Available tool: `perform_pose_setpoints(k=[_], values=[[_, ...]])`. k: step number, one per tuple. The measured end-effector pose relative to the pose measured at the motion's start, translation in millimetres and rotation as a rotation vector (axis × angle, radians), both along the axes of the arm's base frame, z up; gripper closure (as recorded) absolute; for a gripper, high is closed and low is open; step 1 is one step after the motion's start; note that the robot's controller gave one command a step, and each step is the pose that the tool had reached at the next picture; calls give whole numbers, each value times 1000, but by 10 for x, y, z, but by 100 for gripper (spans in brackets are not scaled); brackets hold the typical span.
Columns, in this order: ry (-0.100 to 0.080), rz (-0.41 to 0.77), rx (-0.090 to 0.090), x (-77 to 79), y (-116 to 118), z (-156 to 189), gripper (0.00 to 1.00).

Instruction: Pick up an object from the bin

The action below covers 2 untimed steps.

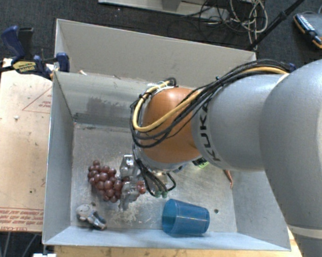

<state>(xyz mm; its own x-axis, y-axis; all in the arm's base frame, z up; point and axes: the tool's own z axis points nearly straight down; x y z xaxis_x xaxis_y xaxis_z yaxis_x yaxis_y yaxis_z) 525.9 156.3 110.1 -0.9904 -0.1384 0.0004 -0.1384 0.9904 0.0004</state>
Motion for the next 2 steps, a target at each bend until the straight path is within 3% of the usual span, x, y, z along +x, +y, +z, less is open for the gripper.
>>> perform_pose_setpoints(k=[2], values=[[-2,0,1,8,3,114,100]])
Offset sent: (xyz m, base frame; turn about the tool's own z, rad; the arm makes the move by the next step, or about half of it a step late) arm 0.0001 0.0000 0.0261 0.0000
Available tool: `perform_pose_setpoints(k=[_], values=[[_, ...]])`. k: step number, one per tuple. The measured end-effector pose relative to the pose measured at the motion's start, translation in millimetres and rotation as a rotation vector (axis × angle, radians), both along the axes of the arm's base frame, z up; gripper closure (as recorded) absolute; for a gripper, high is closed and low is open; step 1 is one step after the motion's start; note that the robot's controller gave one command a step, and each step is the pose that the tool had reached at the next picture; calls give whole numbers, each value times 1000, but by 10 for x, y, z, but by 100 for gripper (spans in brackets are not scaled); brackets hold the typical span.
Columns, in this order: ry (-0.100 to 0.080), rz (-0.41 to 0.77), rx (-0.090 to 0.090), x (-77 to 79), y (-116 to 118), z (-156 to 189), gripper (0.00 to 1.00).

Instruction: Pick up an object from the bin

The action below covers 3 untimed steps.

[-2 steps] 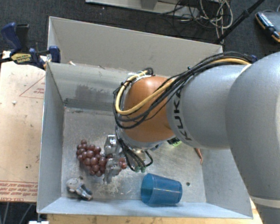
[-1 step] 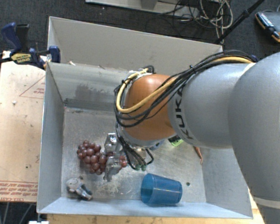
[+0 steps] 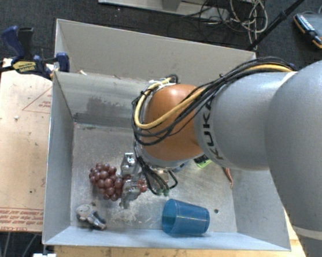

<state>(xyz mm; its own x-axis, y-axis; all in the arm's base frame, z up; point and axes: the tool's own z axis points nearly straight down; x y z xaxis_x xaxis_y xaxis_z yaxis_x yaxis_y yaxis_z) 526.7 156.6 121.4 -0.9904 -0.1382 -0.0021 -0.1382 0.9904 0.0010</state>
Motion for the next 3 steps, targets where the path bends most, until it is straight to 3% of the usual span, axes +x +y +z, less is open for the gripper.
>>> perform_pose_setpoints(k=[1,3], values=[[9,0,-3,-17,-4,104,100],[3,0,-1,-5,1,496,100]])
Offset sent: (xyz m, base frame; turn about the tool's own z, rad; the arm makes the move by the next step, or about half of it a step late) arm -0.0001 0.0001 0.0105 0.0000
